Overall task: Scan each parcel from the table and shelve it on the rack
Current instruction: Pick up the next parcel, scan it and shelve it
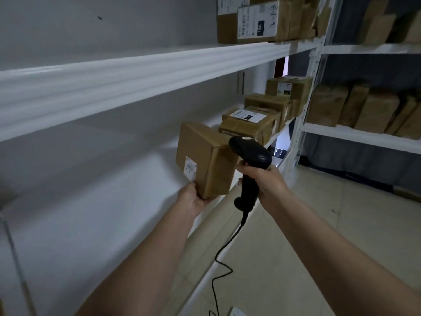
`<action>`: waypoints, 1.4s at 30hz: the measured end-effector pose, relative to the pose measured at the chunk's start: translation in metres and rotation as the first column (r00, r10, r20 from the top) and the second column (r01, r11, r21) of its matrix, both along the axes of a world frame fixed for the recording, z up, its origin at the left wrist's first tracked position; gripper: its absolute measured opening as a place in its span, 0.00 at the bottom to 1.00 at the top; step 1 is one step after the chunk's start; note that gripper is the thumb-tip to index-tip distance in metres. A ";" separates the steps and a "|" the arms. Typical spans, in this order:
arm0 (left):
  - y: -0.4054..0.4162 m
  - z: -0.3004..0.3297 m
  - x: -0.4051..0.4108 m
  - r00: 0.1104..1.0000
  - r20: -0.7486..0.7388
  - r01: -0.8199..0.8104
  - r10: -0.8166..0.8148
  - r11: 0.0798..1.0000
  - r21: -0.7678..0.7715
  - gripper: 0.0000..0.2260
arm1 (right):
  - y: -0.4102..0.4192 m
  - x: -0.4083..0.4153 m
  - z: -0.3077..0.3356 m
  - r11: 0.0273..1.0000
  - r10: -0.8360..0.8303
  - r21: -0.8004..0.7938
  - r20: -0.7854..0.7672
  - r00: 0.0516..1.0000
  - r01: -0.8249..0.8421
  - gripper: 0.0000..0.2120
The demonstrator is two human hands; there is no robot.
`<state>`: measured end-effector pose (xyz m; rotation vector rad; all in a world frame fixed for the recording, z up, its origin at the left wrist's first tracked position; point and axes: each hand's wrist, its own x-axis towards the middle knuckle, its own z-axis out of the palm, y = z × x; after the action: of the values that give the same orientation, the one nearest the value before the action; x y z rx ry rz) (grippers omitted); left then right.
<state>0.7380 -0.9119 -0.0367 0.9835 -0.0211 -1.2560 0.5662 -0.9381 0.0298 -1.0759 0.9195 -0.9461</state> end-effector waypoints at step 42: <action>0.095 -0.019 -0.059 0.043 0.760 -0.429 -0.648 0.676 0.600 0.07 | 0.032 -0.010 -0.053 0.737 0.667 0.163 -0.011 0.745 -0.656 0.05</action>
<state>0.6791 -0.8172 -0.0554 2.6020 -0.8519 -0.2968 0.5563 -0.9057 -0.0228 -1.1919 0.5678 -0.2345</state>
